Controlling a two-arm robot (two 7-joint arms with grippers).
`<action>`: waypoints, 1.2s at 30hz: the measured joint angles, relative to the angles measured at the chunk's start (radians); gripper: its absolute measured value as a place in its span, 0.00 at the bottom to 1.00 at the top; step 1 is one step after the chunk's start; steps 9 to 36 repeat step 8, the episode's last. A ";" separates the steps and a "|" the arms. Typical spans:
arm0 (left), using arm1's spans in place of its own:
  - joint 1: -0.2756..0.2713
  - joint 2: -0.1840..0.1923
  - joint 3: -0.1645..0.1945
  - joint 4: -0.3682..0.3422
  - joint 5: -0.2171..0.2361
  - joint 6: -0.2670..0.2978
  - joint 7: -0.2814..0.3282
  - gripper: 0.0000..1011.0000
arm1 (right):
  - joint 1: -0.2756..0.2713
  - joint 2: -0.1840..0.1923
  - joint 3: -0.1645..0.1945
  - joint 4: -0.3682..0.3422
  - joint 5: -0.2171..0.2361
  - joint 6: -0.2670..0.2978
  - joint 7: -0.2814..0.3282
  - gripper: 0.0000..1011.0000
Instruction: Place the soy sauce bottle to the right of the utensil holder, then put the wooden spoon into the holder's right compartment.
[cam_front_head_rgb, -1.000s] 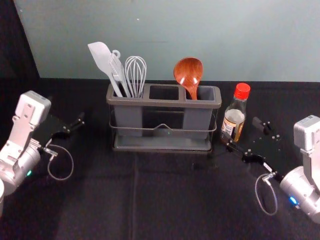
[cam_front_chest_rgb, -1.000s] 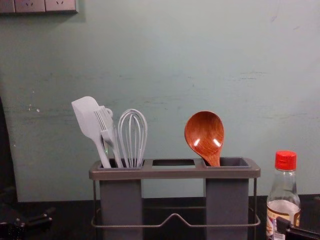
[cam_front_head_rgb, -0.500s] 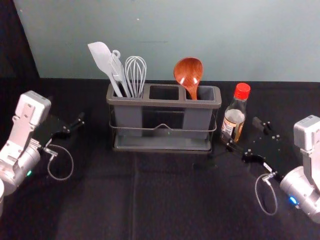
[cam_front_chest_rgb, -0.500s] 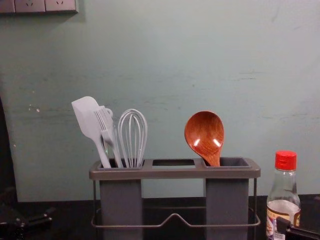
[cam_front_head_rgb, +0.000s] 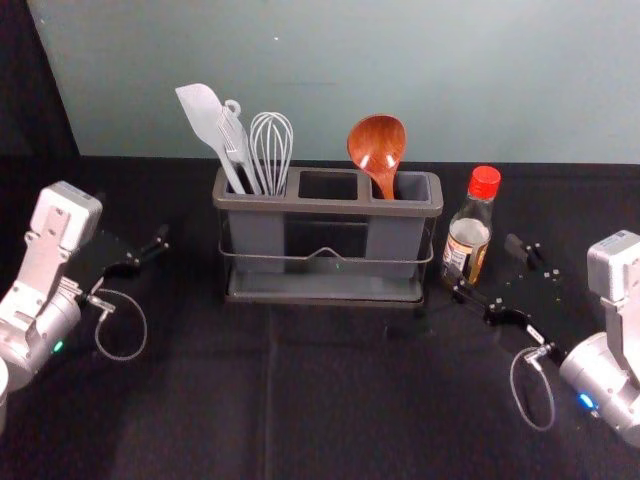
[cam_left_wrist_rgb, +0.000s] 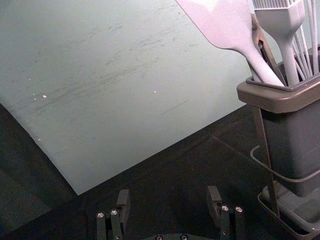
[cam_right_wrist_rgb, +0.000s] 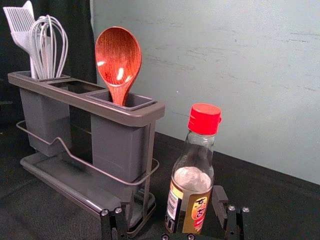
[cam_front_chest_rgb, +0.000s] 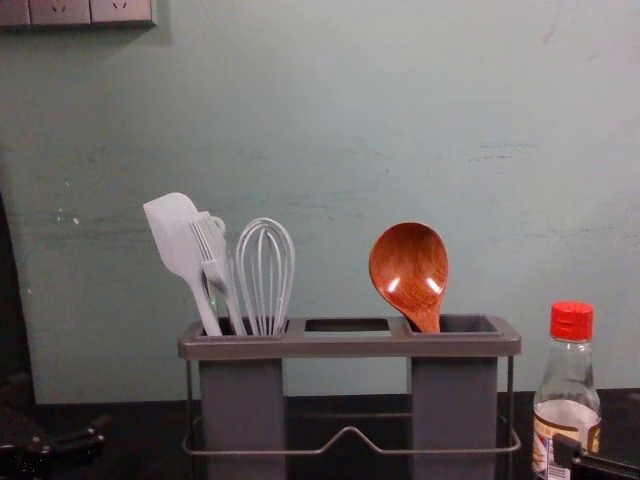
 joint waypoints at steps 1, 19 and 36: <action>0.000 0.000 0.000 0.000 0.000 0.000 0.000 0.99 | 0.000 0.000 0.000 0.000 0.000 0.000 0.000 0.99; 0.000 0.000 0.000 0.000 0.000 0.000 0.000 0.99 | 0.000 0.000 0.000 0.000 0.000 0.000 0.000 0.99; 0.000 0.000 0.000 0.000 0.000 0.000 0.000 0.99 | 0.000 0.000 0.000 0.000 0.000 0.000 0.000 0.99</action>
